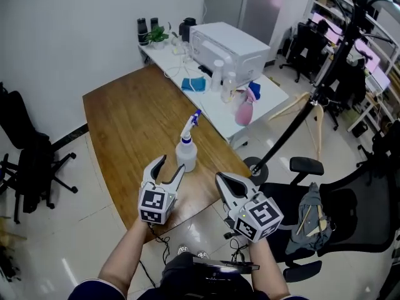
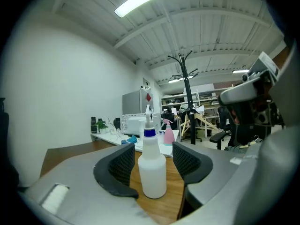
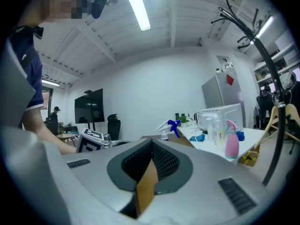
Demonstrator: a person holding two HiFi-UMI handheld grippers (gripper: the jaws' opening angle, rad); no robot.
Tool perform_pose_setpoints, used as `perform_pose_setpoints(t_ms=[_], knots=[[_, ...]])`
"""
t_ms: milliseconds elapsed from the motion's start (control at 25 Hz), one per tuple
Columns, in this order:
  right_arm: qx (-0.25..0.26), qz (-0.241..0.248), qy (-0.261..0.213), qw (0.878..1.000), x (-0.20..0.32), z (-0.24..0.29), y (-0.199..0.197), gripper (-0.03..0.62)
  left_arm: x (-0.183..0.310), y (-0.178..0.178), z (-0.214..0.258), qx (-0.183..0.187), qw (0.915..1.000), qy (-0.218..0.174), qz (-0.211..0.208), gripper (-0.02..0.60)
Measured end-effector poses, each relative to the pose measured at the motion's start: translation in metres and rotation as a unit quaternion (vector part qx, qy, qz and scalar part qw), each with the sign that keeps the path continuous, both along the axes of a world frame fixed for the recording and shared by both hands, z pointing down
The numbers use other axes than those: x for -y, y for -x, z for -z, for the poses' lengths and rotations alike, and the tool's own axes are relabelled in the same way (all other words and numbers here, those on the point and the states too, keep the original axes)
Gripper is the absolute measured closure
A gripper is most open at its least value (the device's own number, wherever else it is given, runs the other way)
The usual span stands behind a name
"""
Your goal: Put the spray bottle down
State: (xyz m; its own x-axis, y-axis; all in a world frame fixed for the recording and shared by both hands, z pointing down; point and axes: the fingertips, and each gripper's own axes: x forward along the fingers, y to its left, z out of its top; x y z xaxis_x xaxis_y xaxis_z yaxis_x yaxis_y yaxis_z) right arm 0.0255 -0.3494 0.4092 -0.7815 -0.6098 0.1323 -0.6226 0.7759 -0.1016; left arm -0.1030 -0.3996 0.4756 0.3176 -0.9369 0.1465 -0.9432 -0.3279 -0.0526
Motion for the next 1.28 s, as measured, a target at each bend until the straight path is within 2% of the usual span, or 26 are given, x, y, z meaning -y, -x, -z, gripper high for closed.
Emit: perform_pose_setpoints(t_ms=[40, 120, 200, 280, 320, 720, 1280], knots=[[0.003, 0.007, 0.001, 1.000, -0.002, 0.000, 0.004, 0.589, -0.011, 0.002, 0.005, -0.005, 1.0000, -0.004, 0.005, 0.355], [0.011, 0.019, 0.001, 1.000, -0.007, 0.001, 0.010, 0.589, -0.031, 0.006, 0.019, -0.008, 0.9997, -0.019, 0.017, 0.464], [0.021, 0.031, 0.000, 0.999, -0.012, 0.004, 0.015, 0.589, -0.050, 0.007, 0.031, -0.007, 0.9992, -0.032, 0.025, 0.479], [0.029, 0.044, -0.002, 0.999, -0.018, 0.006, 0.020, 0.589, -0.067, 0.009, 0.041, -0.001, 0.9986, -0.041, 0.035, 0.555], [0.030, 0.051, -0.004, 0.998, -0.021, 0.007, 0.022, 0.589, -0.075, 0.010, 0.045, 0.000, 0.9982, -0.044, 0.039, 0.573], [0.035, 0.091, -0.017, 0.995, -0.040, 0.013, 0.039, 0.589, -0.116, 0.012, 0.074, -0.016, 0.9958, -0.046, 0.077, 0.572], [0.025, 0.107, -0.026, 0.994, -0.052, 0.015, 0.046, 0.589, -0.124, -0.005, 0.079, -0.018, 0.9970, -0.045, 0.060, 0.572]])
